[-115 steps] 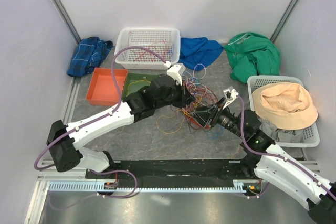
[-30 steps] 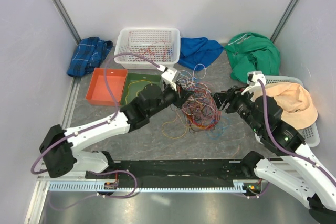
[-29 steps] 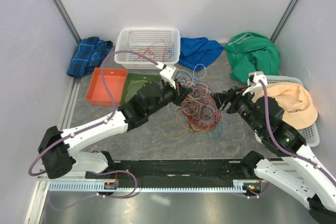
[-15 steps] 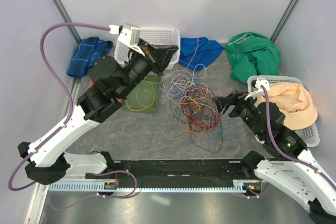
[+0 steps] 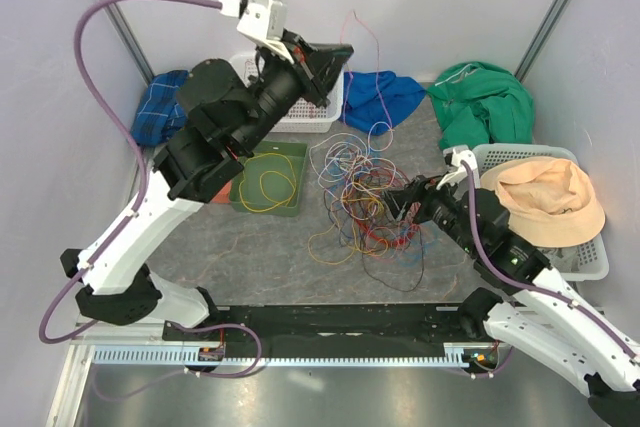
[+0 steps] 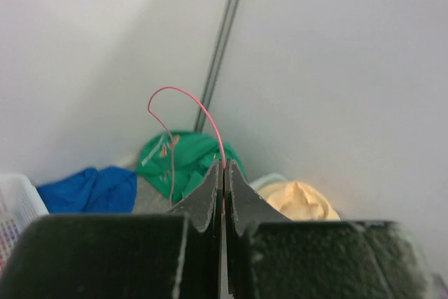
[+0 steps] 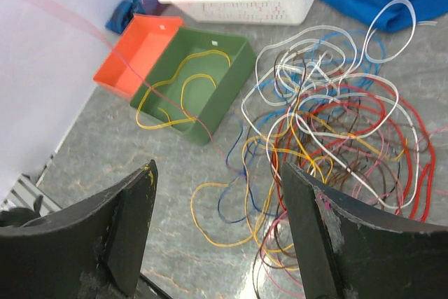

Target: Untangle the cables

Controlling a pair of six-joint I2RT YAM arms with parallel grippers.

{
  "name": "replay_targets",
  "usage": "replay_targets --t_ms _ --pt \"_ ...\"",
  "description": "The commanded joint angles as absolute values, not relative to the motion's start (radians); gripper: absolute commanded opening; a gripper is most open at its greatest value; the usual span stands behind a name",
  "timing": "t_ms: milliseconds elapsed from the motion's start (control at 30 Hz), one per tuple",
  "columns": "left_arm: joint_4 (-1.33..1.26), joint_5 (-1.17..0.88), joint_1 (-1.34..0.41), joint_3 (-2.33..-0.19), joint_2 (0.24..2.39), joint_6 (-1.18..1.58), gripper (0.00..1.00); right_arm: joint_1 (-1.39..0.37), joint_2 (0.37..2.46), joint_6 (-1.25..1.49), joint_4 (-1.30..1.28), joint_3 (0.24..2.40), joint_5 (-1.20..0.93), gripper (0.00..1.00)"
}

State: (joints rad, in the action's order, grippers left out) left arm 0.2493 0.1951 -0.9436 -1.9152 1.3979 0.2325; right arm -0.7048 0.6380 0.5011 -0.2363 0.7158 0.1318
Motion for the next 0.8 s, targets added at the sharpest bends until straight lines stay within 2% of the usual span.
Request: replay_targets --t_ms 0,133,267,467,667,767 --pt "0.264 0.332 -0.94 -2.104 1.457 0.081 0.02 -0.706 0.627 0.502 -0.141 0.677 0.104 0.79" --pt "0.272 0.333 -0.939 -2.221 1.511 0.051 0.02 -0.706 0.653 0.497 -0.101 0.65 0.106 0.79" --pt "0.262 0.314 -0.94 -2.31 1.537 0.052 0.02 -0.706 0.721 0.511 0.044 0.621 0.029 0.79" --pt "0.262 0.291 -0.94 -2.322 1.543 0.068 0.02 -0.706 0.842 0.554 0.234 0.638 -0.038 0.79" --pt "0.2 0.44 -0.927 -2.29 1.58 -0.077 0.02 -0.707 0.833 0.564 0.184 0.641 -0.006 0.78" --pt "0.187 0.477 -0.845 -2.264 1.618 -0.051 0.02 -0.706 0.787 0.565 0.134 0.626 0.048 0.78"
